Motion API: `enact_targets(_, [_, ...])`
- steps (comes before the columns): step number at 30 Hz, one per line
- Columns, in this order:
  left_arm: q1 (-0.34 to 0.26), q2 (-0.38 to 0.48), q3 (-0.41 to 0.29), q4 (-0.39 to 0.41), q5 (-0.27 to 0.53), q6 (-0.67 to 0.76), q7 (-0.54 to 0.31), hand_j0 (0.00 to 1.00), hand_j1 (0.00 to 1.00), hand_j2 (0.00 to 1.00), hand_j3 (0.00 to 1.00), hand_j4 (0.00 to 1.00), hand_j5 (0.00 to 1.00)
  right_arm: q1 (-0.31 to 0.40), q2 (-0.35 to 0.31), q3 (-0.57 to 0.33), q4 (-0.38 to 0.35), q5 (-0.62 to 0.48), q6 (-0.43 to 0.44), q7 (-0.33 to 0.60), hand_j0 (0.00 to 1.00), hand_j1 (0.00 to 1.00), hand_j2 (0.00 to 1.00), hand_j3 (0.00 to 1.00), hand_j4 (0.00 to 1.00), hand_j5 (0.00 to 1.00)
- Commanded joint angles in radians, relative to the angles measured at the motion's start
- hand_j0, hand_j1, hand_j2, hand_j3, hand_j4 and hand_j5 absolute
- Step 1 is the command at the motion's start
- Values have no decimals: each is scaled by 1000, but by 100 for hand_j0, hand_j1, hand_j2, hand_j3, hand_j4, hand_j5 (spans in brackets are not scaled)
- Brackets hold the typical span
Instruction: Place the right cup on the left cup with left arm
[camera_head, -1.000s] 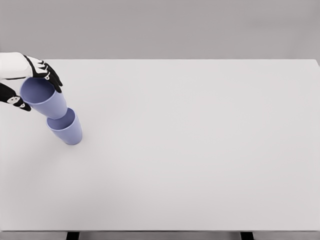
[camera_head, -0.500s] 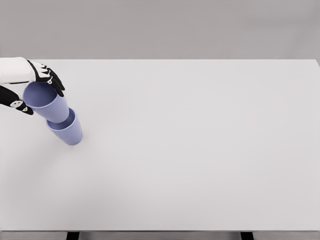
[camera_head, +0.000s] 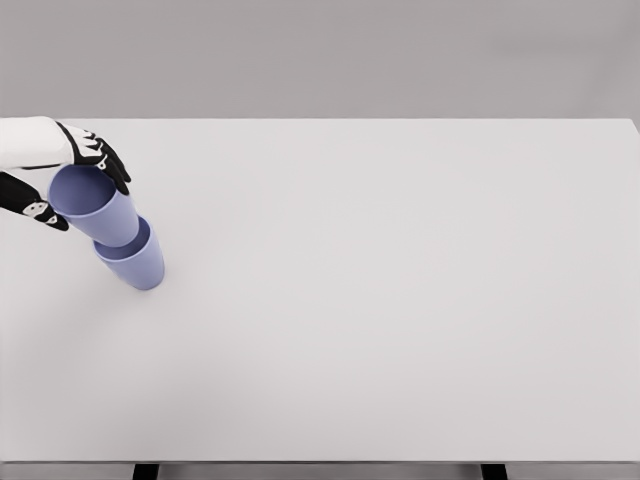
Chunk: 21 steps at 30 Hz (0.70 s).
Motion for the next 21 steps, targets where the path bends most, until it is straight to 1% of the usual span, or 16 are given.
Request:
enact_targets(1, [0,-2,-1,-1,7,3,0,65,65,65,65,65,65,0,0,0,0,0,0,1,100,100,100,100,100,100])
enact_targets(5, [12,-14,2,-1,7,3,0,65,65,65,65,65,65,0,0,1,0,0,0,1,100,100,100,100,100,100])
enact_targets(18, [14,-14,-4,19,2,3,0,65,65,65,65,65,65,0,0,0,0,0,0,-1,100,100,100,100,100,100])
enact_targets(21, [40,-20,9,29,-11,3,0,65,65,65,65,65,65,0,0,0,0,0,0,1,100,100,100,100,100,100])
